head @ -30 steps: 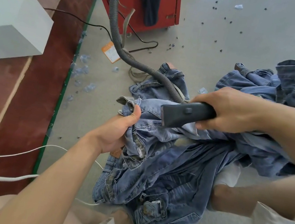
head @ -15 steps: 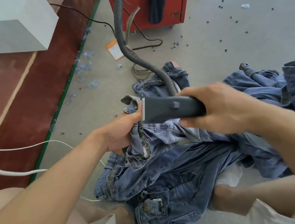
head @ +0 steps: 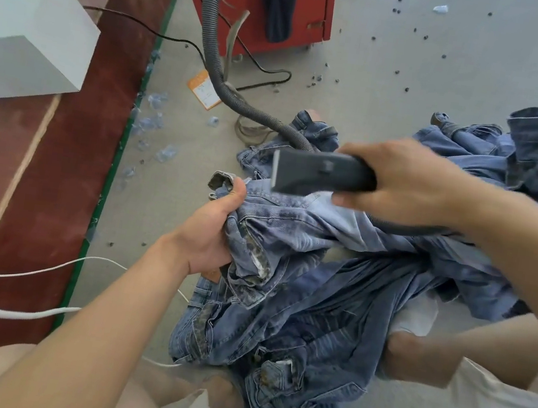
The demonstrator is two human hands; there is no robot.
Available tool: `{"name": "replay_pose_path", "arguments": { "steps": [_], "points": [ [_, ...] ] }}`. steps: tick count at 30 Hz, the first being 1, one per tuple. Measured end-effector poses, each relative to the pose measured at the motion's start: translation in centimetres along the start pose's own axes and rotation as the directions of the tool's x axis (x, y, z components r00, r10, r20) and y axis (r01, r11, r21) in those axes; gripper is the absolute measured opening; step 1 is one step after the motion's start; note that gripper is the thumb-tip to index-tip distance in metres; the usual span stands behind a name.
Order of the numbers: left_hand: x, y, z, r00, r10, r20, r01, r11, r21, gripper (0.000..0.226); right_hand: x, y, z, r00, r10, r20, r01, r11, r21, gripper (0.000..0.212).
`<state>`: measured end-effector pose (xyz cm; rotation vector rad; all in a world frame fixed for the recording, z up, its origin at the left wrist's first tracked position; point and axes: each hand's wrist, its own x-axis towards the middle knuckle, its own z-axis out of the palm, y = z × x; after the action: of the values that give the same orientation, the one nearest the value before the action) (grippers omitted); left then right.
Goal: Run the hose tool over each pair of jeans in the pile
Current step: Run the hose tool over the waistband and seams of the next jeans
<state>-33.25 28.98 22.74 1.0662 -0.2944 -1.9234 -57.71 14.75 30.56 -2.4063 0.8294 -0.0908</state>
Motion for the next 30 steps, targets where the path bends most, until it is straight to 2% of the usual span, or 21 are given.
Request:
{"name": "replay_pose_path", "arguments": {
  "steps": [2,4,7,9,13,15,18,20,22,23,24,25,27,28,30],
  "points": [
    [-0.1,0.0,-0.1,1.000,0.010,-0.021,-0.011,1.000,-0.016,0.066,-0.2,1.4,-1.2,0.998,0.063,-0.031,-0.065,0.996,-0.061,0.021],
    [-0.1,0.0,-0.2,0.999,0.014,-0.036,-0.015,1.000,-0.027,0.066,-0.4,2.3,-1.5,0.994,0.109,0.027,-0.105,0.986,-0.129,0.019],
    [0.0,0.0,-0.1,0.999,0.009,-0.053,-0.011,0.999,-0.049,0.067,-0.3,2.0,-0.1,0.978,0.110,0.175,-0.076,0.978,-0.193,0.027],
    [0.2,0.0,-0.2,0.999,0.003,-0.052,-0.005,0.999,-0.049,0.067,-0.2,0.9,1.2,0.976,0.056,0.208,-0.021,0.986,-0.166,0.031],
    [0.6,0.0,-0.4,0.997,-0.003,-0.071,-0.003,0.996,-0.085,0.070,0.3,-0.5,2.2,0.994,-0.083,0.071,0.084,0.996,-0.005,0.032],
    [0.7,0.1,-0.6,0.996,-0.004,-0.084,-0.003,0.996,-0.091,0.068,0.6,0.2,1.1,0.998,-0.036,-0.046,0.038,0.998,0.042,0.031],
    [0.9,0.5,-0.9,0.989,0.010,-0.147,-0.022,0.997,-0.080,0.074,0.5,2.4,-0.6,0.989,0.061,-0.133,-0.063,0.998,-0.012,0.028],
    [1.4,1.4,-1.7,0.980,0.085,-0.181,-0.115,0.979,-0.167,0.081,0.1,3.6,-0.8,0.985,0.103,-0.136,-0.110,0.993,-0.044,0.029],
    [1.8,2.5,-3.1,0.942,0.219,-0.255,-0.291,0.911,-0.291,0.081,-0.2,4.0,-0.3,0.984,0.119,-0.129,-0.126,0.991,-0.048,0.027],
    [2.0,2.7,-3.6,0.916,0.236,-0.324,-0.328,0.906,-0.269,0.077,-0.2,4.0,0.0,0.985,0.119,-0.121,-0.126,0.991,-0.051,0.026],
    [2.2,2.6,-4.2,0.890,0.191,-0.414,-0.281,0.945,-0.168,0.072,-0.3,3.9,0.4,0.988,0.114,-0.108,-0.120,0.991,-0.054,0.026],
    [2.4,1.9,-4.6,0.867,0.102,-0.488,-0.141,0.989,-0.044,0.067,-0.3,3.8,0.6,0.990,0.105,-0.090,-0.110,0.992,-0.059,0.026],
    [2.8,-0.2,-5.3,0.848,-0.108,-0.518,0.168,0.983,0.070,0.064,-0.2,3.6,1.1,0.994,0.092,-0.053,-0.096,0.993,-0.076,0.025],
    [3.0,-1.1,-5.4,0.841,-0.171,-0.513,0.251,0.964,0.090,0.060,-0.1,3.6,1.3,0.996,0.084,-0.037,-0.087,0.993,-0.084,0.024],
    [3.7,-2.2,-5.6,0.839,-0.202,-0.505,0.314,0.938,0.147,0.042,0.1,3.5,1.7,0.997,0.074,-0.009,-0.074,0.993,-0.093,0.022]
  ]
}}
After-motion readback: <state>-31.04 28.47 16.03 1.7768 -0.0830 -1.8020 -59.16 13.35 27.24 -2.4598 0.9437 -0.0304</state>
